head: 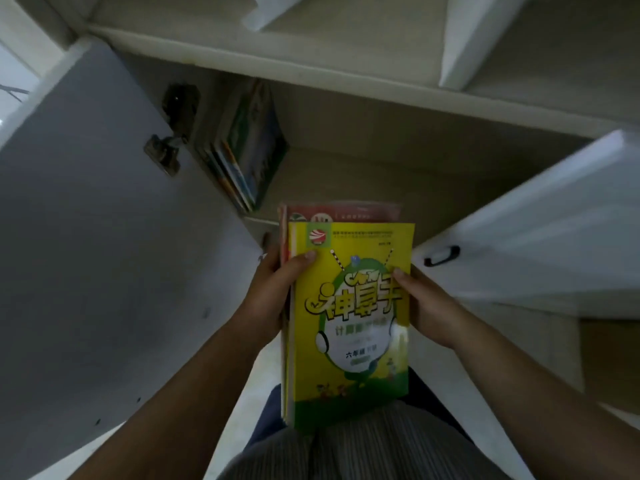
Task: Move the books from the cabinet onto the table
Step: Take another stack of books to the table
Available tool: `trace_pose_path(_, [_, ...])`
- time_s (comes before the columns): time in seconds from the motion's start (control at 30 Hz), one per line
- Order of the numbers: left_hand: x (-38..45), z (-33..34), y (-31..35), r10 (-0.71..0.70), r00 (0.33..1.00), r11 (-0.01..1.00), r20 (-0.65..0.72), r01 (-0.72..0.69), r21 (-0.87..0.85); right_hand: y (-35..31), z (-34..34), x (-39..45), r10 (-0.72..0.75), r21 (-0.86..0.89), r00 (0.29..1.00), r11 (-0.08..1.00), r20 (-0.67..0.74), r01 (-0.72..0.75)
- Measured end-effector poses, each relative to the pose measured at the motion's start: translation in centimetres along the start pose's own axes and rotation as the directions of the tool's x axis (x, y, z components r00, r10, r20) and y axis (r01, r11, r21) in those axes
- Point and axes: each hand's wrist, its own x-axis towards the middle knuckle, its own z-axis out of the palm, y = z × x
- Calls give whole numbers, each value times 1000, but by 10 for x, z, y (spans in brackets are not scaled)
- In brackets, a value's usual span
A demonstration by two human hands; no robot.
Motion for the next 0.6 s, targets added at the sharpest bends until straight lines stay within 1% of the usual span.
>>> trace_pose_path(0.07, [-8,6,-5,-53,998,999,34,52,15,14,-4,-17,-8,62,1000,998,25,7])
trace_pose_path(0.17, [-15,19,-9,-113,988,991,105,105,78,29,-14,-42,-33,87,997,995,-71,39])
trace_pose_path(0.23, [-16,30,-11,-143,980,985,137,128,118,36,-23,-57,-45,154,992,986,-118,63])
trace_pose_path(0.33, [-18,52,-14,-188,971,969,150,158,192,47,-35,-86,-31,239,985,968,-167,71])
trace_pose_path(0.43, [-22,78,-20,-257,946,944,196,203,259,55,-44,-118,-43,254,977,962,-210,97])
trace_pose_path(0.6, [-39,131,-50,-322,903,892,283,190,410,91,-64,-188,-89,330,953,925,-290,187])
